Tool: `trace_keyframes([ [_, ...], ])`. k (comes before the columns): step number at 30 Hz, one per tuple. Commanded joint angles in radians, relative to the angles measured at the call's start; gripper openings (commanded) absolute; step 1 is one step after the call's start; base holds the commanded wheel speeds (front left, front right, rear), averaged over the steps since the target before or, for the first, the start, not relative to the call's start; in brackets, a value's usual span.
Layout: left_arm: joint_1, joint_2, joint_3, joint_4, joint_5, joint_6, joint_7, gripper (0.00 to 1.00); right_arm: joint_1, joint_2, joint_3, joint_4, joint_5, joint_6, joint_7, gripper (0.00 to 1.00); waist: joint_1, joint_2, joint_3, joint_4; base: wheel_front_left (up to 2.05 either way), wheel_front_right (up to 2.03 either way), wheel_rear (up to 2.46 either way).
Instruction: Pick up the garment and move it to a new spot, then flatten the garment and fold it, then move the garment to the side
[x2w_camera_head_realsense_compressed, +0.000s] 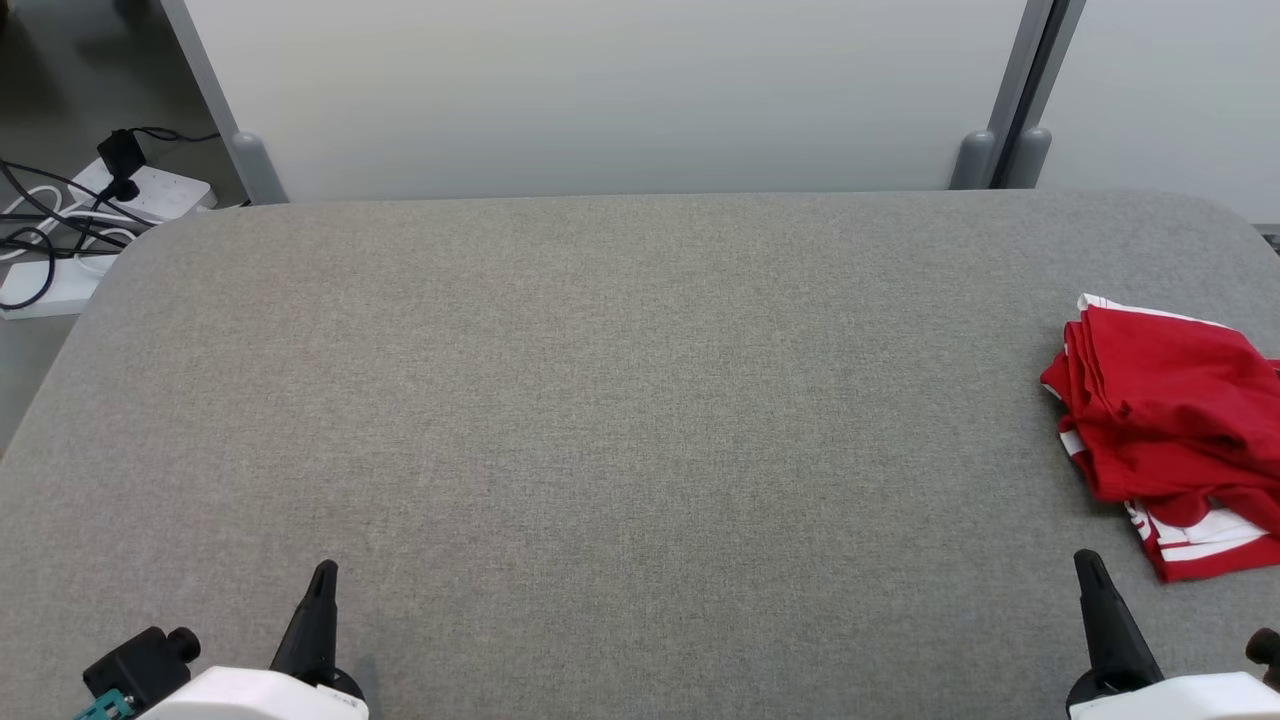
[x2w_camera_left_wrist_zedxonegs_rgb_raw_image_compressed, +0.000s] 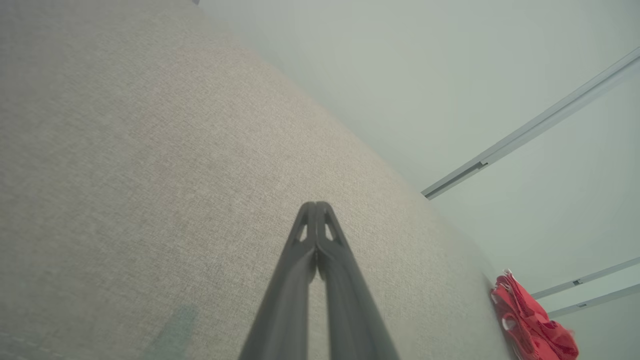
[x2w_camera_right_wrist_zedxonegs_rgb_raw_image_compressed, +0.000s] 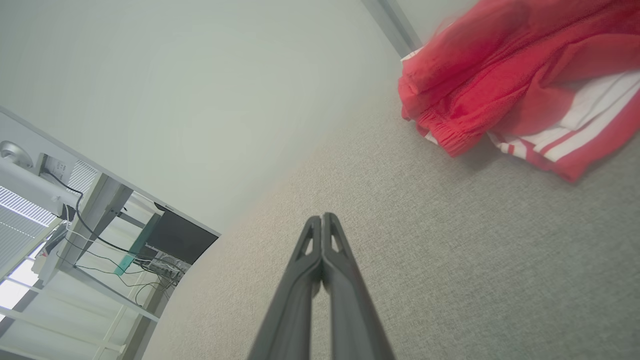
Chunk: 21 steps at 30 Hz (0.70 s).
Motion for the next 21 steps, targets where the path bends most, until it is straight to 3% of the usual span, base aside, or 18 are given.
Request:
trace_keyframes([
  [1, -0.060, 0.014, 0.031, -0.022, -0.021, -0.009, 0.003, 0.00, -0.042, -0.023, 0.001, -0.021, 0.028, 0.001, 0.009, 0.00, 0.0000, 0.0000, 0.000, 0.000, 0.00, 0.00, 0.00],
  [21, -0.084, -0.028, 0.095, -0.012, -0.207, -0.049, 0.059, 0.00, -0.087, -0.027, -0.011, 0.016, 0.259, 0.001, 0.048, 0.00, 0.0000, 0.0000, 0.000, -0.007, 0.00, 0.00, 0.00],
])
